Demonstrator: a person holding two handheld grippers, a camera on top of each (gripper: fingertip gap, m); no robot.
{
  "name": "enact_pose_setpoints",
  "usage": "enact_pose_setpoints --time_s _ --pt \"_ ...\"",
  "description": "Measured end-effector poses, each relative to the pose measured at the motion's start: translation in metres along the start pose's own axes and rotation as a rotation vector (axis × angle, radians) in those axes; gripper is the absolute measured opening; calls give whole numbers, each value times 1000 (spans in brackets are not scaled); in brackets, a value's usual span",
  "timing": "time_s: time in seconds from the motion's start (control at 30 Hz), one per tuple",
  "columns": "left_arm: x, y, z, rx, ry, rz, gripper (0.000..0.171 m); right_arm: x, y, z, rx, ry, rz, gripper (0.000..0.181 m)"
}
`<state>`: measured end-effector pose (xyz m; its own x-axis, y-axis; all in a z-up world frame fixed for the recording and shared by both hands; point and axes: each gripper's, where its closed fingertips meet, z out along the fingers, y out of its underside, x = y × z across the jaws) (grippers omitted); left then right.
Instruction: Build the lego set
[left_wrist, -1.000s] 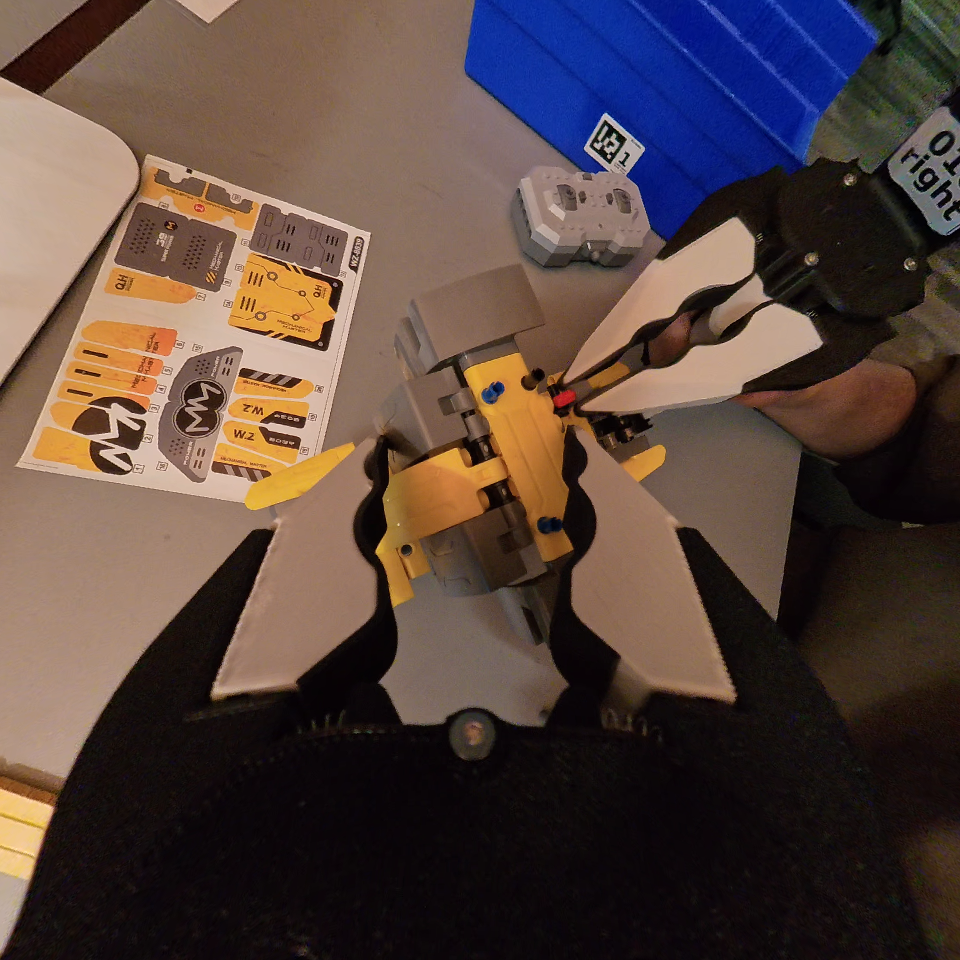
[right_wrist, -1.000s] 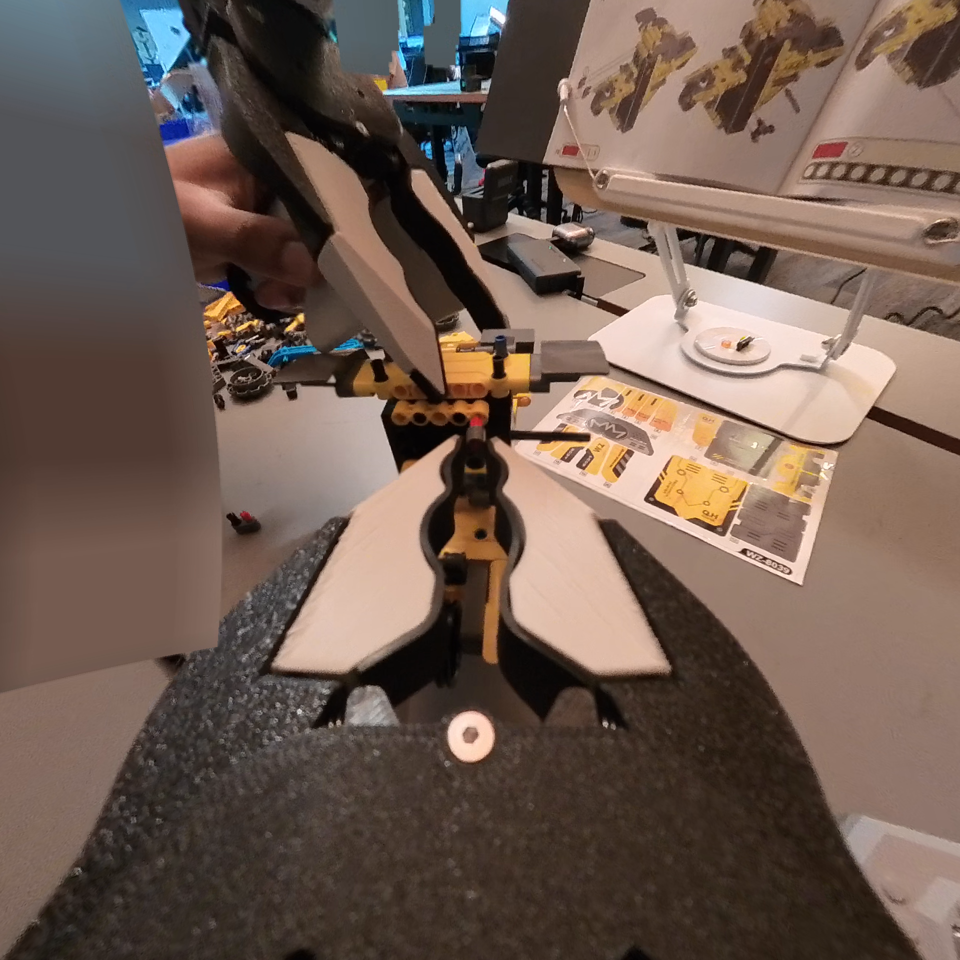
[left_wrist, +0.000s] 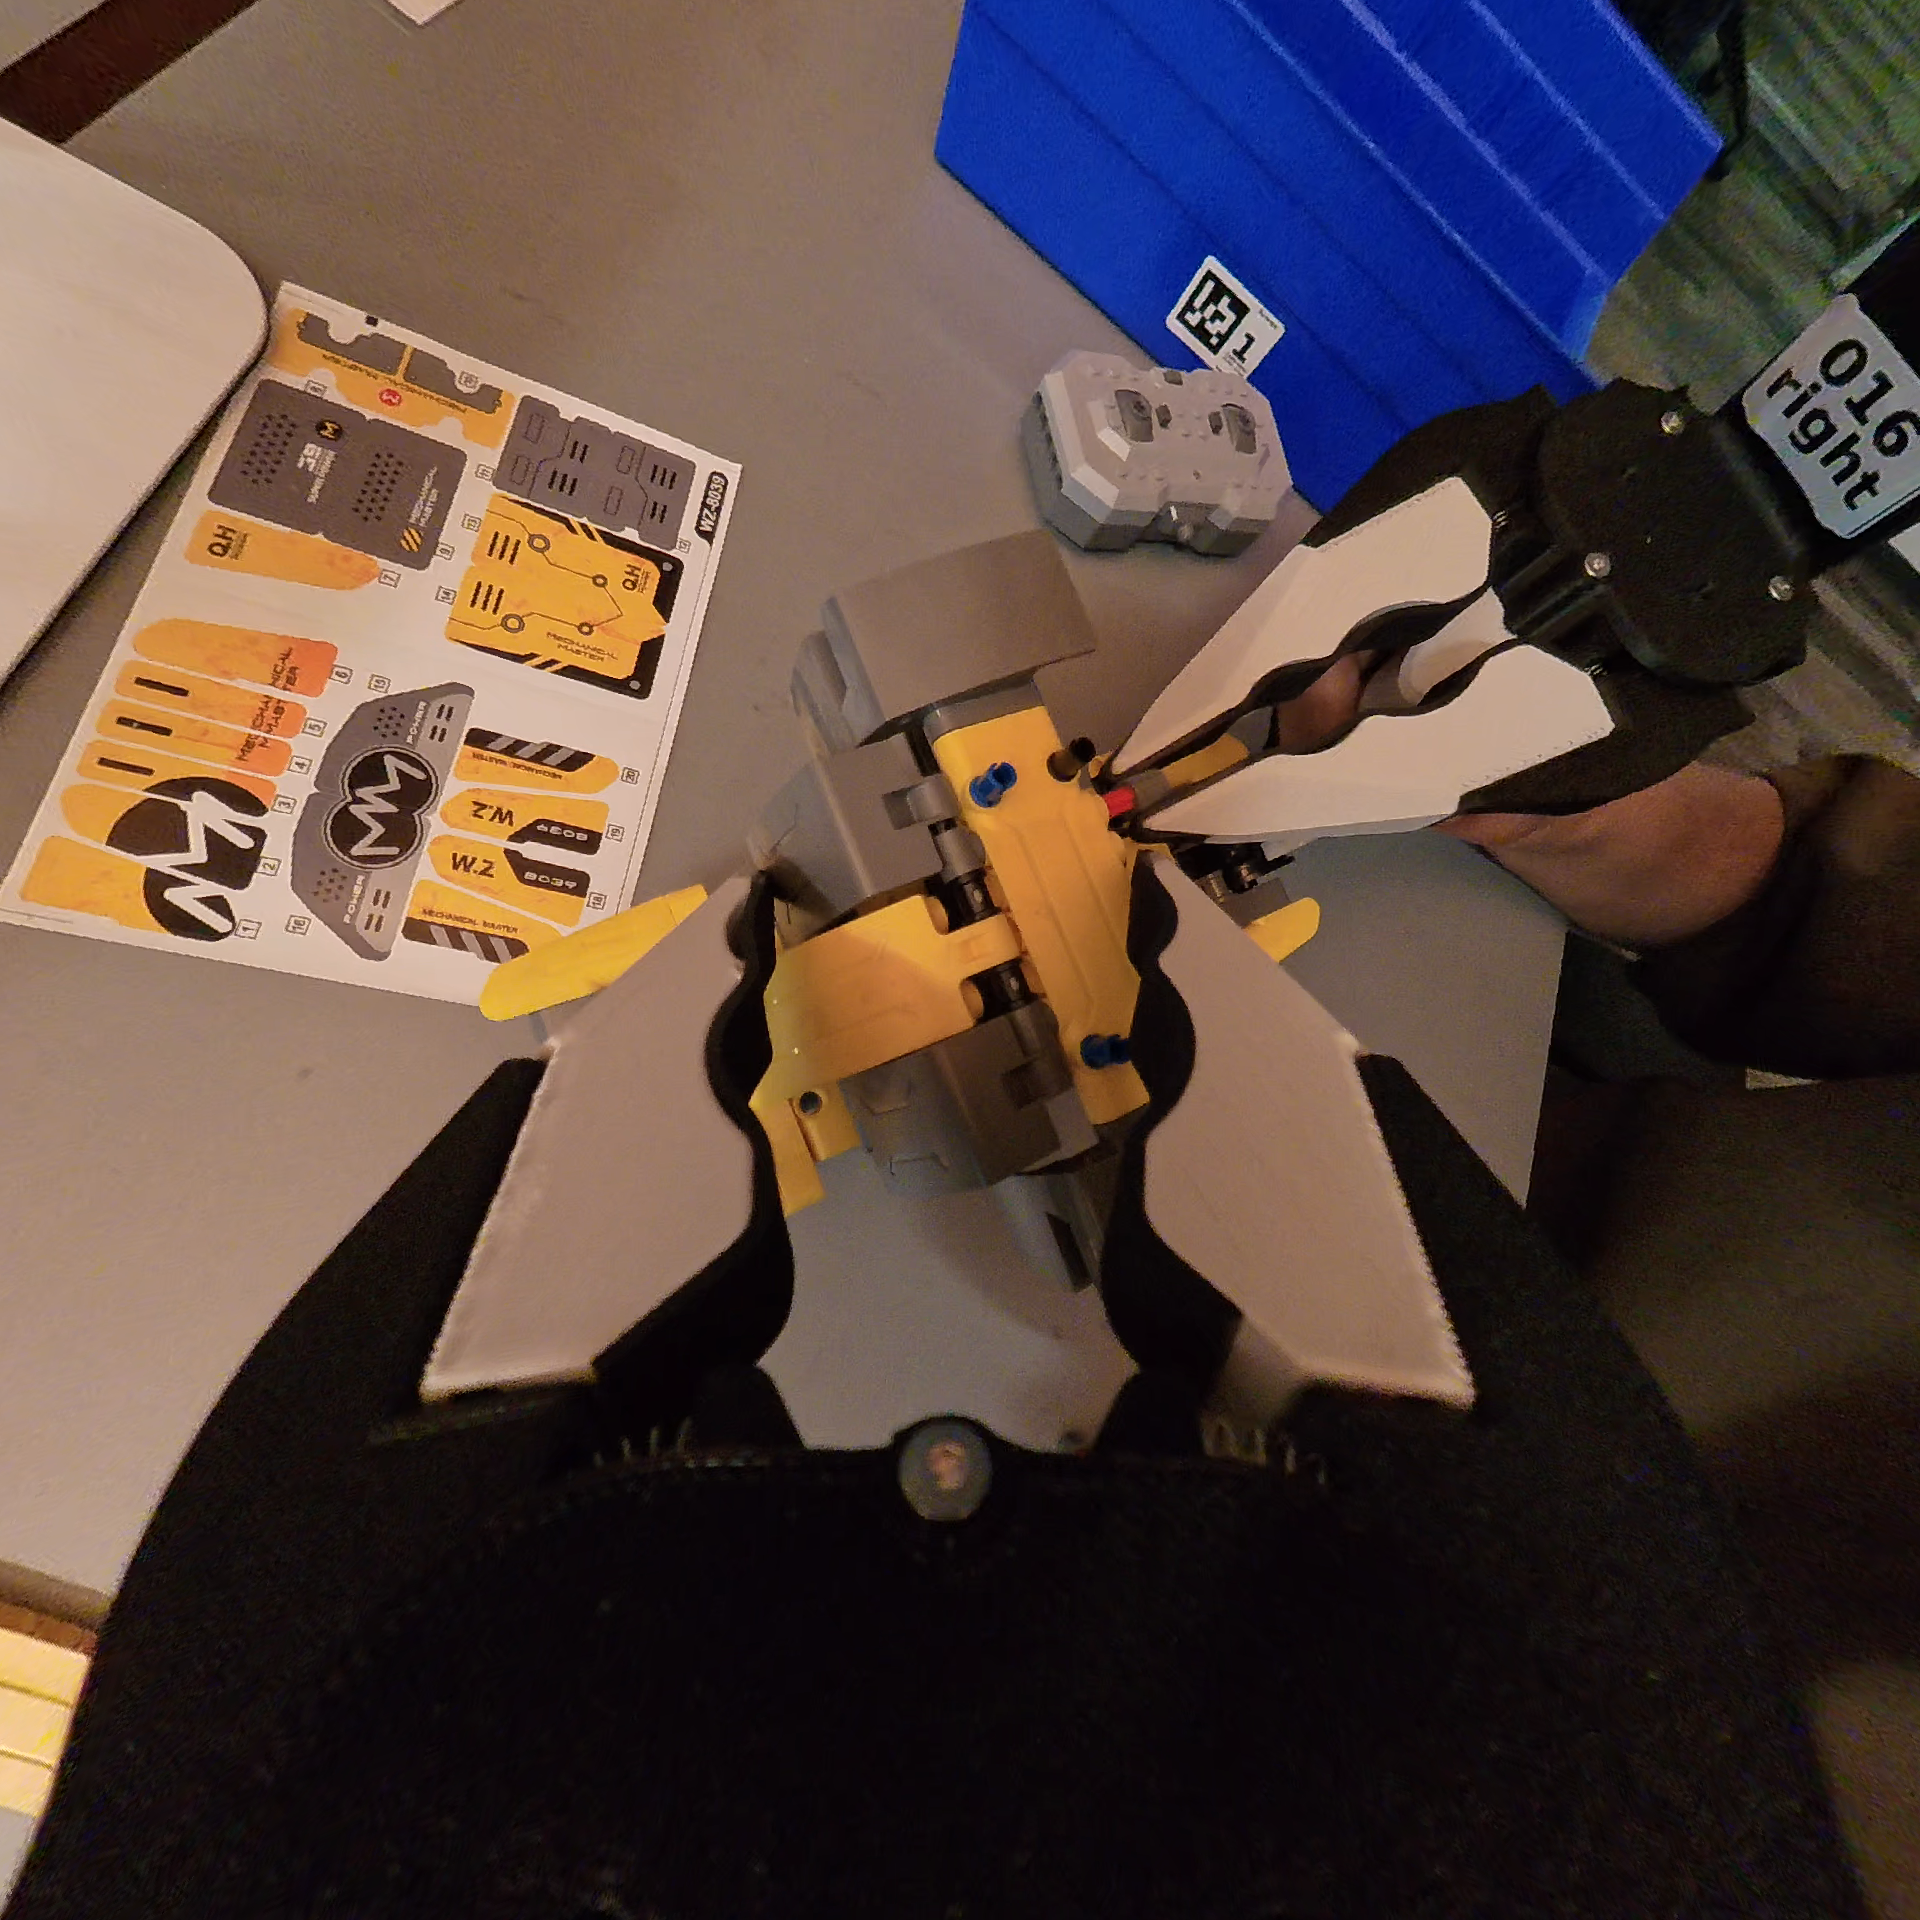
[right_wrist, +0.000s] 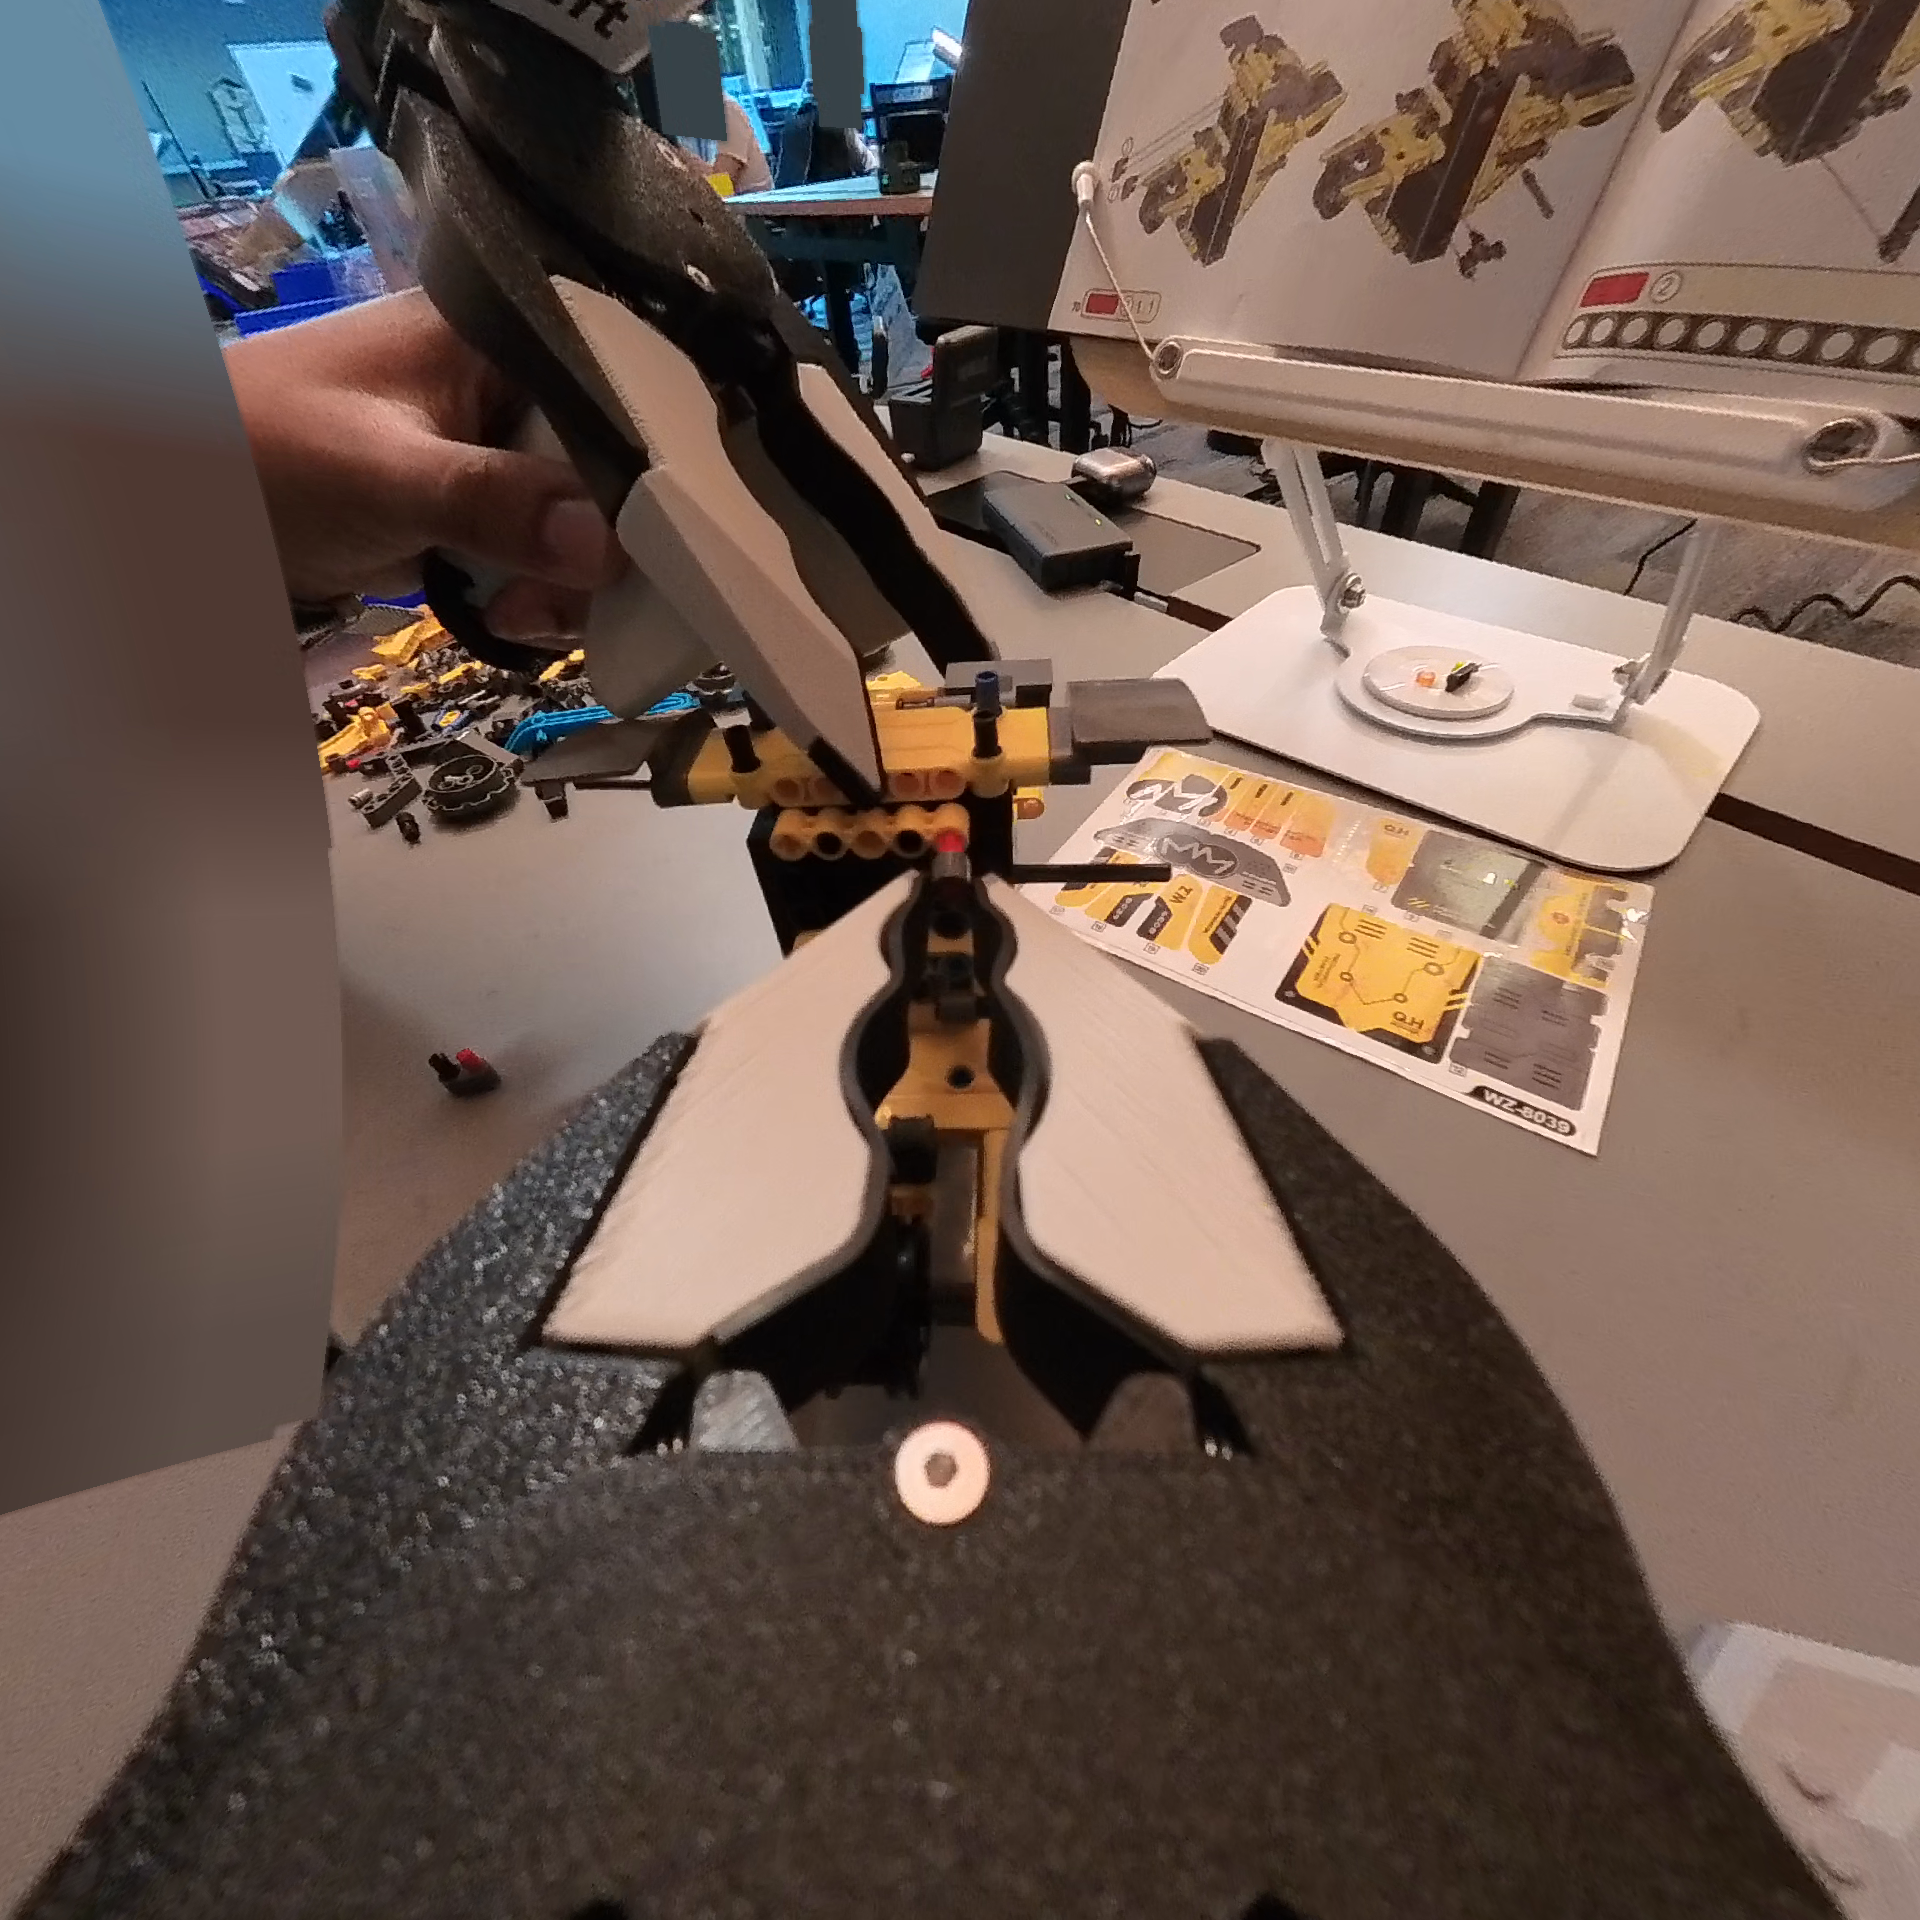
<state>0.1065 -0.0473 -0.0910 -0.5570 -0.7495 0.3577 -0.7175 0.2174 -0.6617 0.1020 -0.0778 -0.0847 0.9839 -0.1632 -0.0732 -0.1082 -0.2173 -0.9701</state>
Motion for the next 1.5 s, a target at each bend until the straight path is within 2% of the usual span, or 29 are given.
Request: enact_pose_setpoints --time_s 0.47,1.03,1.3,1.5 --pt "2 1 1 -7 -14 16 66 -1 10 -1 -111 17 -29 7" --pt "6 1 3 -10 -20 45 66 -1 11 -3 -148 65 -113 7" --pt "11 -1 6 -10 -32 85 66 -1 12 -9 -233 95 -129 6" --pt "9 -2 5 -16 -81 119 63 0 10 -7 -389 33 -106 6"
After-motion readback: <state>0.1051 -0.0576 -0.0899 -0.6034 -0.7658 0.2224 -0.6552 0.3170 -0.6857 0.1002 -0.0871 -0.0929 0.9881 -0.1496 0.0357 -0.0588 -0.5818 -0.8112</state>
